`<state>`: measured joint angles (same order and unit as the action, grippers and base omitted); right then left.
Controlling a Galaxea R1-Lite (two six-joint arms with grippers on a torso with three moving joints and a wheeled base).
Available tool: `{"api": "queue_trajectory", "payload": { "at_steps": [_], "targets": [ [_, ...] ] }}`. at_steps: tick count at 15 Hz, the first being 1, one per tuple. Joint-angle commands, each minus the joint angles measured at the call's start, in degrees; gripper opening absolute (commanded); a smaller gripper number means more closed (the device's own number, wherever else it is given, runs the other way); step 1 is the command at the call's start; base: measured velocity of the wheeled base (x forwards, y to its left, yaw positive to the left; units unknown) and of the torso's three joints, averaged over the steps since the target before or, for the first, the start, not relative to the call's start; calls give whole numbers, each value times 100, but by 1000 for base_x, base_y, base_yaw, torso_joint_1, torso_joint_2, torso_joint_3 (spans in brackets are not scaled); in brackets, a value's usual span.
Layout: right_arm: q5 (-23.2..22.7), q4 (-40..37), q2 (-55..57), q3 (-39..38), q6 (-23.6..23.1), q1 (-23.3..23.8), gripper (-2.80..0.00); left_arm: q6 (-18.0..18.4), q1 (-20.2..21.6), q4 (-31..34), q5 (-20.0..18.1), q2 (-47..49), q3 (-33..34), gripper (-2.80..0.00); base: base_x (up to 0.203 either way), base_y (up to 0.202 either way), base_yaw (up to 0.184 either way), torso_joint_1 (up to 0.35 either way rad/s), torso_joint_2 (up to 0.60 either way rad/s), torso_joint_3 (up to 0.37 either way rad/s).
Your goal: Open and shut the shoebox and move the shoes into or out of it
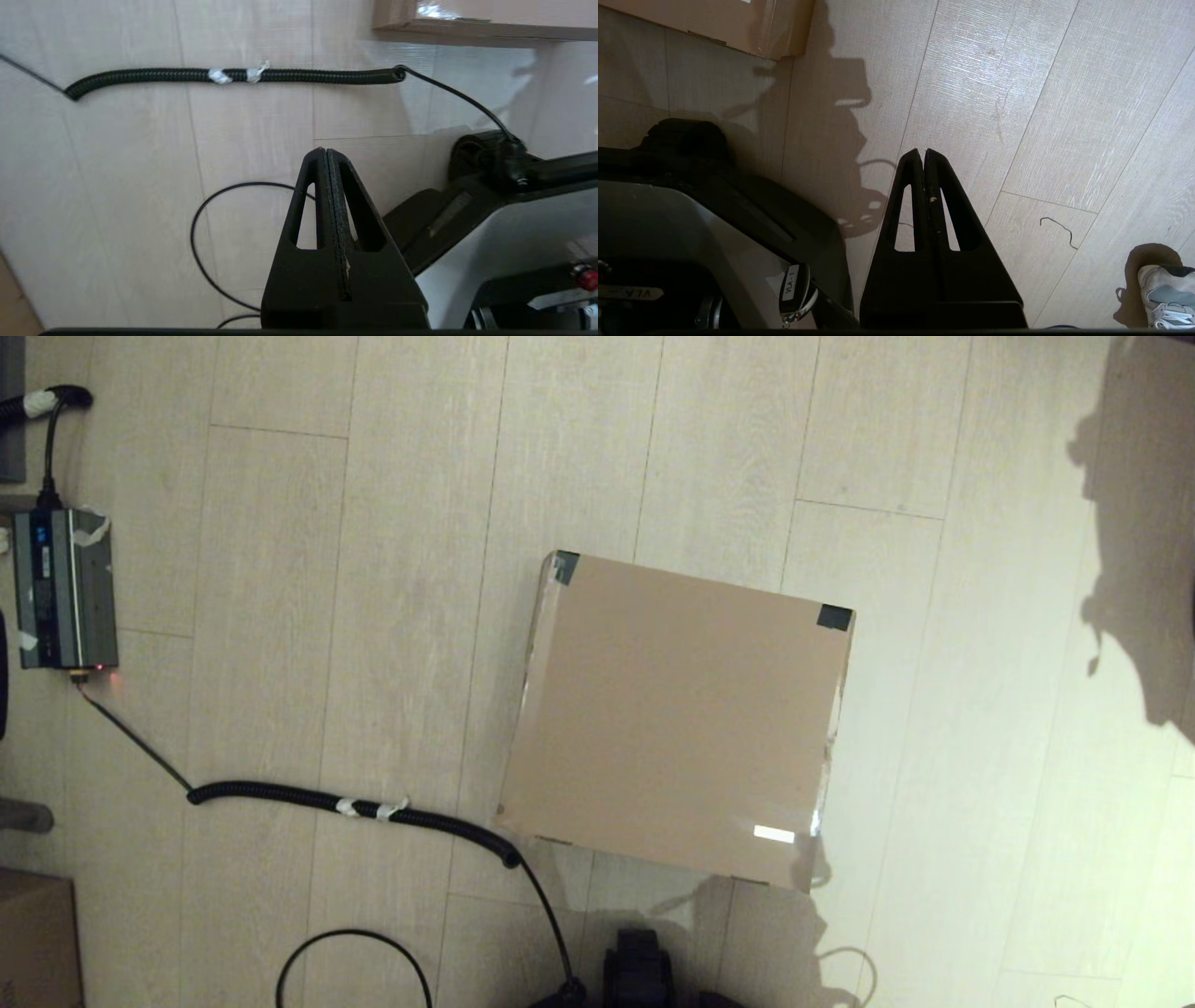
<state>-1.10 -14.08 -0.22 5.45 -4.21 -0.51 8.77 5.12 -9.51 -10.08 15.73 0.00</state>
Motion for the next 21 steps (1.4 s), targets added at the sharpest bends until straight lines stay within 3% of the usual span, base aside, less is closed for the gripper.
{"api": "queue_trajectory", "payload": {
  "at_steps": [1,5,7,8,12,15,21],
  "targets": [
    [-5,-7,22,0,-1,-2,-280,-44,-23,58,-81,30,-5,-280,0,0,0,0,0,0],
    [-13,-7,22,0,34,-2,-280,-72,-274,917,-52,149,-258,-280,0,0,0,0,0,0],
    [-15,-7,22,0,28,-2,-280,-10,-274,932,647,-142,-105,-280,0,0,0,0,0,0],
    [-30,-7,22,0,-1,-2,-280,-21,-317,901,777,-338,-36,-280,0,0,0,0,0,0],
    [-31,-7,22,8,34,-2,-280,-233,-508,973,815,-1557,-4,-280,0,0,0,0,0,0],
    [-31,-7,22,8,32,-2,-280,-962,-521,941,1020,-1573,0,-280,0,0,0,0,0,0],
    [136,-7,22,0,122,-2,-280,-947,-521,933,1034,-1573,0,-280,0,0,0,0,0,0]
  ]
}}
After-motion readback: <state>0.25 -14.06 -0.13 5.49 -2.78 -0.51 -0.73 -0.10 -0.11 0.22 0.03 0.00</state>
